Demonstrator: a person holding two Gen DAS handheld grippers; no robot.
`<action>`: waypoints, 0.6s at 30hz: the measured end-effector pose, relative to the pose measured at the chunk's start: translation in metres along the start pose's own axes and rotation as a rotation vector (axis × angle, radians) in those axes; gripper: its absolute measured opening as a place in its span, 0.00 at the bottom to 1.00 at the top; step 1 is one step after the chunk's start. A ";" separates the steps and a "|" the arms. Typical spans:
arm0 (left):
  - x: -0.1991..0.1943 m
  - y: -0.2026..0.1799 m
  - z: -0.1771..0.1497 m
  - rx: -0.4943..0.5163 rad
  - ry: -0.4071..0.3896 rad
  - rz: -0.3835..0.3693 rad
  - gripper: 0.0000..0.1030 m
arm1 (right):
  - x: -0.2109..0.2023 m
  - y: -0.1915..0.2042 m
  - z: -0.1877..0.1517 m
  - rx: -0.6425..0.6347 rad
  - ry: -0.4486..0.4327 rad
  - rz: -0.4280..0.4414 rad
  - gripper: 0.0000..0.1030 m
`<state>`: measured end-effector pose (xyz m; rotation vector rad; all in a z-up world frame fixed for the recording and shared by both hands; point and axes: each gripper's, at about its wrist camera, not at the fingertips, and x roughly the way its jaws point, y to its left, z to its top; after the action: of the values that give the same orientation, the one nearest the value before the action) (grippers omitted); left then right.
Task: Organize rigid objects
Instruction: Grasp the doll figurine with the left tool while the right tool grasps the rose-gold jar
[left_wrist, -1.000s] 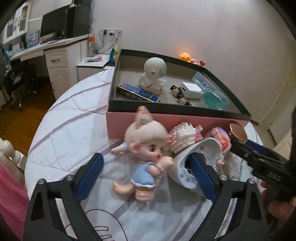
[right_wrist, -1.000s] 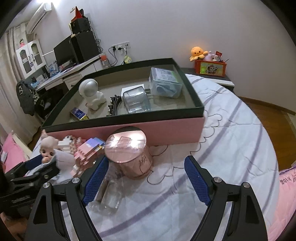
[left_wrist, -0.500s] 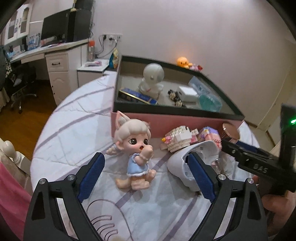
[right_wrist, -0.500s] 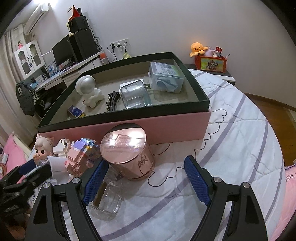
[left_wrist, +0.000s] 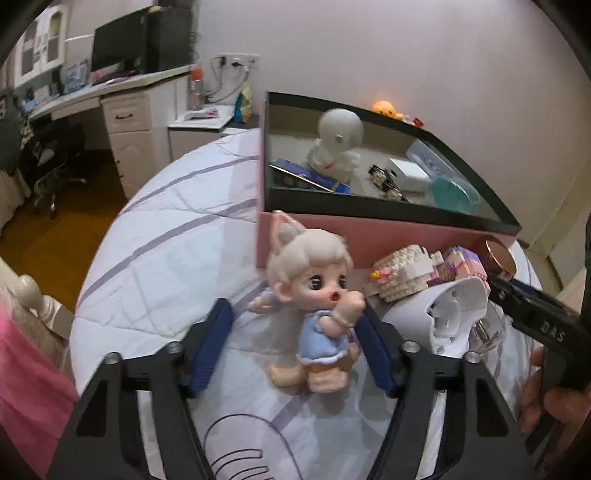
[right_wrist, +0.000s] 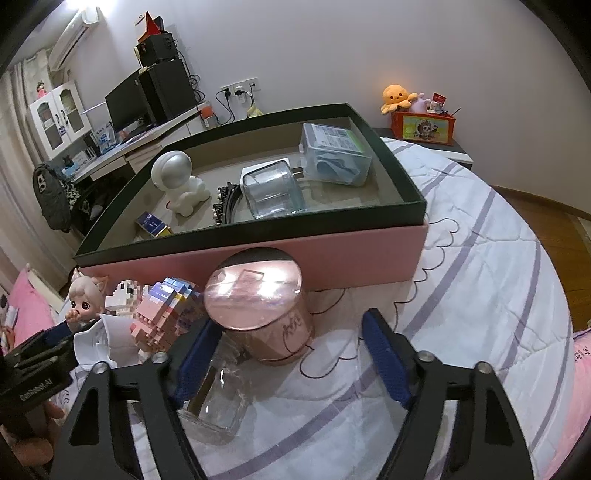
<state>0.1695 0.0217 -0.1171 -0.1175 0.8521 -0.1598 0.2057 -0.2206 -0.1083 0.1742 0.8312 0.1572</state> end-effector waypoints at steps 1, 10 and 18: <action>0.003 -0.003 0.001 0.012 0.010 -0.008 0.51 | 0.001 0.001 0.001 -0.004 0.002 -0.001 0.64; -0.005 0.000 -0.003 -0.035 -0.012 -0.103 0.23 | -0.007 -0.005 -0.005 0.011 0.001 0.031 0.50; -0.018 -0.001 -0.011 -0.035 -0.028 -0.092 0.23 | -0.024 -0.012 -0.010 0.019 -0.015 0.036 0.50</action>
<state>0.1498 0.0240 -0.1106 -0.1916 0.8219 -0.2286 0.1837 -0.2361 -0.1001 0.2084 0.8154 0.1811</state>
